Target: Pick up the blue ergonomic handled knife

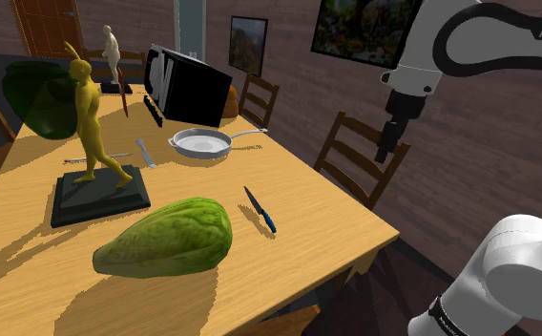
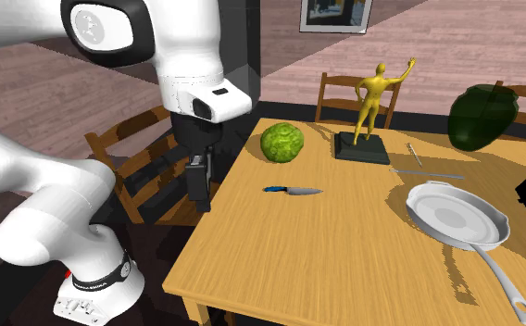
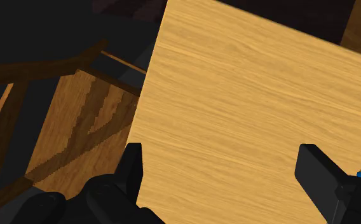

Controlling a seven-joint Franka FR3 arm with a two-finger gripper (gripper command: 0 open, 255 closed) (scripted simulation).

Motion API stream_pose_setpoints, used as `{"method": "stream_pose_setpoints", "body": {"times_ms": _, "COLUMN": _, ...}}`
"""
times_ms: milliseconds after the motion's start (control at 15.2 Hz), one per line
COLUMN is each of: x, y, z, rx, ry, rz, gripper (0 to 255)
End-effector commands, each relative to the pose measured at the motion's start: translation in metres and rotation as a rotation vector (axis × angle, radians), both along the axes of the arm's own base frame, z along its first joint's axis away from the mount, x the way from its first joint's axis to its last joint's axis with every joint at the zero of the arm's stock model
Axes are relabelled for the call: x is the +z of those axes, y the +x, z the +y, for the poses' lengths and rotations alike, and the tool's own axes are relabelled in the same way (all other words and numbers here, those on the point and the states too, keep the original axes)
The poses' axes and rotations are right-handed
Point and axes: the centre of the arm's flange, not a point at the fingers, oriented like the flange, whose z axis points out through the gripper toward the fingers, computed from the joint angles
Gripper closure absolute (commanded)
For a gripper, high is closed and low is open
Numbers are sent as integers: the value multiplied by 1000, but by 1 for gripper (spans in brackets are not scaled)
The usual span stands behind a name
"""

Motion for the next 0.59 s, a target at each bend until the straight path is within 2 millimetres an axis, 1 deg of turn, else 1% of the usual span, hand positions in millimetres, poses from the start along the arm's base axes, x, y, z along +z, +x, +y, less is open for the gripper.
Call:
{"method": "stream_pose_setpoints", "body": {"times_ms": 0, "x": 0, "y": 0, "z": 0, "rx": 0, "ry": 0, "rz": 0, "gripper": 0}}
{"method": "stream_pose_setpoints", "body": {"times_ms": 528, "x": -51, "y": 44, "z": 79, "rx": -110, "ry": 17, "rz": 15, "gripper": 0}}
